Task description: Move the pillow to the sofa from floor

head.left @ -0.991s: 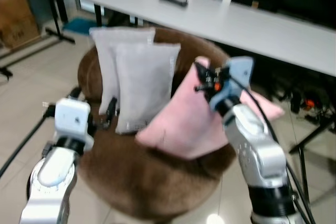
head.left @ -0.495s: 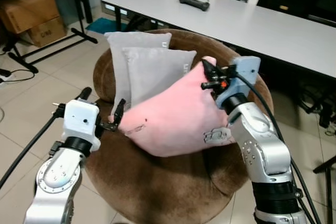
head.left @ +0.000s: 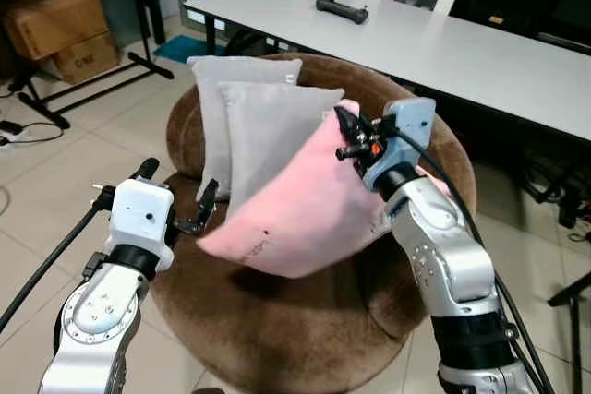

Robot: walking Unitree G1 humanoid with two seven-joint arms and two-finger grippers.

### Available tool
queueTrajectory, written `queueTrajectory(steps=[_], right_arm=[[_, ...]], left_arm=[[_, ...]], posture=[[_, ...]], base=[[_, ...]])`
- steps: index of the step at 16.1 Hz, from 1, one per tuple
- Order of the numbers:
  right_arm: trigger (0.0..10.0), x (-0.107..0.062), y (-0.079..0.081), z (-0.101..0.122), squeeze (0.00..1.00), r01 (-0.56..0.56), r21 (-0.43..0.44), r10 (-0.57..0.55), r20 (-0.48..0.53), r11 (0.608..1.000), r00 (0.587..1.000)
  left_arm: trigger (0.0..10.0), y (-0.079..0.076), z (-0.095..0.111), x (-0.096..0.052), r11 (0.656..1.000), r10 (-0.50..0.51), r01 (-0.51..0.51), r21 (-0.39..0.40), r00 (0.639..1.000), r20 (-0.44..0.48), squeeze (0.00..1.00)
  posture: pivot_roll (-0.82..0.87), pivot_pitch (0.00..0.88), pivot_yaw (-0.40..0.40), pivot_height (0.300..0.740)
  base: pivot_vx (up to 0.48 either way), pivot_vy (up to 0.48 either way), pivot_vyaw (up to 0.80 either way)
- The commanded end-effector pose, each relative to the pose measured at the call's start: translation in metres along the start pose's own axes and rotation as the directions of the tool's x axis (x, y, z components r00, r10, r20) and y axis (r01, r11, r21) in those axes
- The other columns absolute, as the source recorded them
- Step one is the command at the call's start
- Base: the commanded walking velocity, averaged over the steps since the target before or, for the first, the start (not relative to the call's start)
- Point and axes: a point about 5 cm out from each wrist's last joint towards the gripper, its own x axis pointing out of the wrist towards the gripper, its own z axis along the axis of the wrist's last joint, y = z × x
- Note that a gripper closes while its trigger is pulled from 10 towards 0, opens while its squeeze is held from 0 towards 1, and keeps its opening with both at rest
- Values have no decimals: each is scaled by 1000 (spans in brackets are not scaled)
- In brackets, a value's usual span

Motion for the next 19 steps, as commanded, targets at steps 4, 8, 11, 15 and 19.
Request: queueTrajectory(steps=[4, 8, 11, 15, 19], right_arm=[[10000, 13, 0, 3, 0, -67, -65, 70, 49, 996, 996], [10000, 45, 15, -17, 0, -280, -170, 284, 1, 945, 959], [10000, 67, 49, -33, 0, -407, -306, 388, -124, 861, 913], [10000, 85, 38, -30, 0, -326, -445, 270, -186, 834, 945], [10000, 92, 2, -13, 0, -224, -586, 133, -194, 779, 972]], left_arm=[[10000, -3, 3, 1, 1000, -20, 20, 12, 1000, 4, 757], [10000, -5, 1, 2, 999, -36, 36, 11, 999, -8, 757], [10000, -6, 1, 0, 999, -31, 32, 12, 999, -11, 757], [10000, -3, 1, -5, 1000, 1, -1, 19, 1000, -16, 757], [10000, -8, 0, -5, 1000, -7, 7, 11, 1000, -21, 761]], posture=[[182, 0, -99, 740], [188, 0, -110, 740], [207, 0, -128, 740], [225, 0, -156, 740], [218, 0, -157, 740]], base=[[0, 0, 0], [0, 0, 0], [0, 0, 0], [0, 0, 0], [0, 0, 0]])
